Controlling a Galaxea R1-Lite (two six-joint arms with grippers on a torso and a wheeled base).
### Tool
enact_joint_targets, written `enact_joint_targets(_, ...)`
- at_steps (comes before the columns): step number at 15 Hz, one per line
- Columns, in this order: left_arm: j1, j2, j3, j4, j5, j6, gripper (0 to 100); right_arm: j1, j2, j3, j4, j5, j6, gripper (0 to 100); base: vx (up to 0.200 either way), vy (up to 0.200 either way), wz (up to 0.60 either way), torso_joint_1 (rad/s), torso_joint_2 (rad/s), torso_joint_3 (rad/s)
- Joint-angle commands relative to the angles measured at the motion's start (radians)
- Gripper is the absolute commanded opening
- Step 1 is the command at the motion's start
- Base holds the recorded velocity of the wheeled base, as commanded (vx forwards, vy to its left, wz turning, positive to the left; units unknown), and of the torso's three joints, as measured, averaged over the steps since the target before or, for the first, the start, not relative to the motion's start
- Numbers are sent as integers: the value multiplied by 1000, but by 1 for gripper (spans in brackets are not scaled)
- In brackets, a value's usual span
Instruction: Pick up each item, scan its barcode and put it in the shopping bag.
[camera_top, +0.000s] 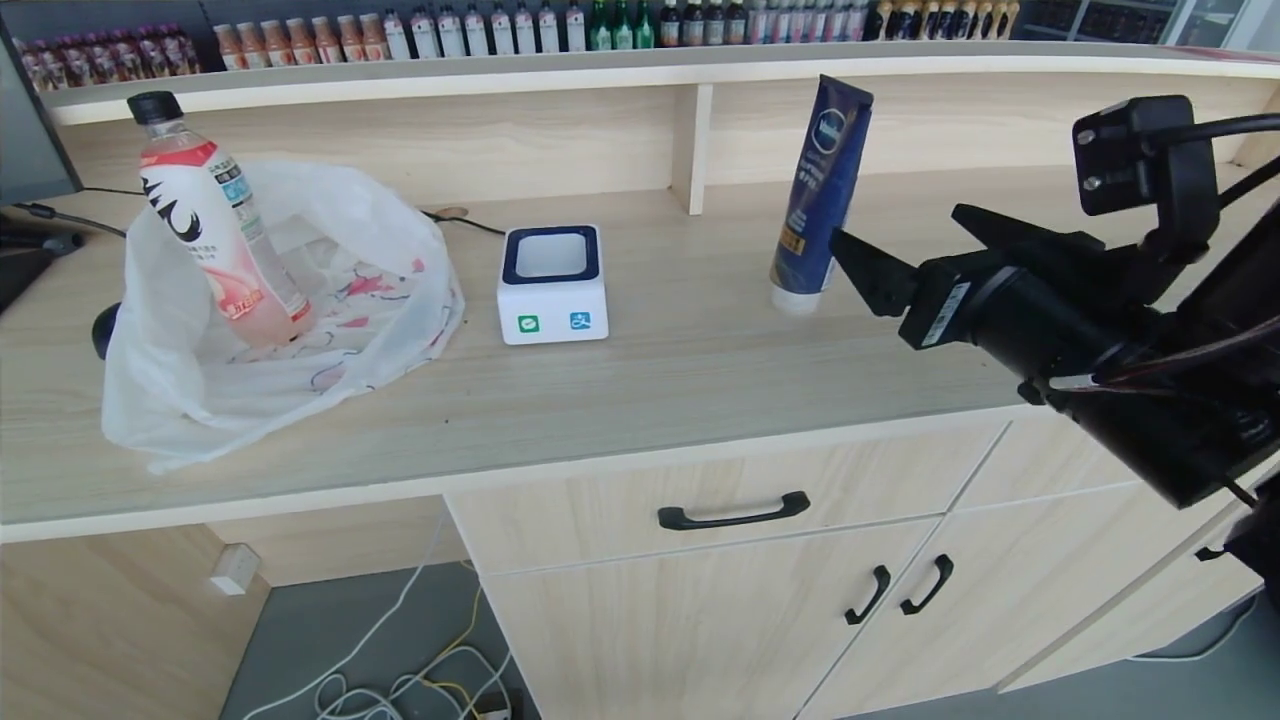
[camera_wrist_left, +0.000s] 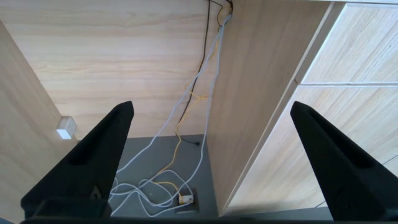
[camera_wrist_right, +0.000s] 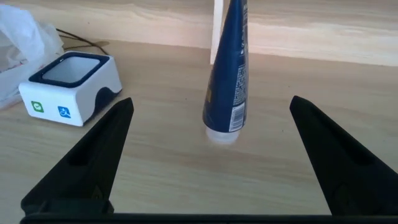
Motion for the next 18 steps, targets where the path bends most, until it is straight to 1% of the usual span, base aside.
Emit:
enact_joint_targets(1, 0, 0, 0, 0, 0, 0, 100, -1, 76, -133, 58, -26, 23, 100, 0, 0, 0, 0, 0, 0)
enact_joint_targets(3, 0, 0, 0, 0, 0, 0, 100, -24, 123, -187, 77, -27, 23, 100, 0, 0, 0, 0, 0, 0)
enact_joint_targets(5, 0, 0, 0, 0, 2, 0, 100, -24, 157, -226, 77, -29, 22, 100, 0, 0, 0, 0, 0, 0)
enact_joint_targets(8, 0, 0, 0, 0, 0, 0, 100, -26, 192, -242, 77, -30, 22, 100, 0, 0, 0, 0, 0, 0)
enact_joint_targets(10, 0, 0, 0, 0, 0, 0, 100, -49, 215, -246, 76, -32, 11, 100, 0, 0, 0, 0, 0, 0)
enact_joint_targets(12, 0, 0, 0, 0, 0, 1, 100, -50, 251, -283, 76, -30, 12, 100, 0, 0, 0, 0, 0, 0)
enact_joint_targets(18, 0, 0, 0, 0, 2, 0, 100, -78, 376, -463, 77, -30, 12, 100, 0, 0, 0, 0, 0, 0)
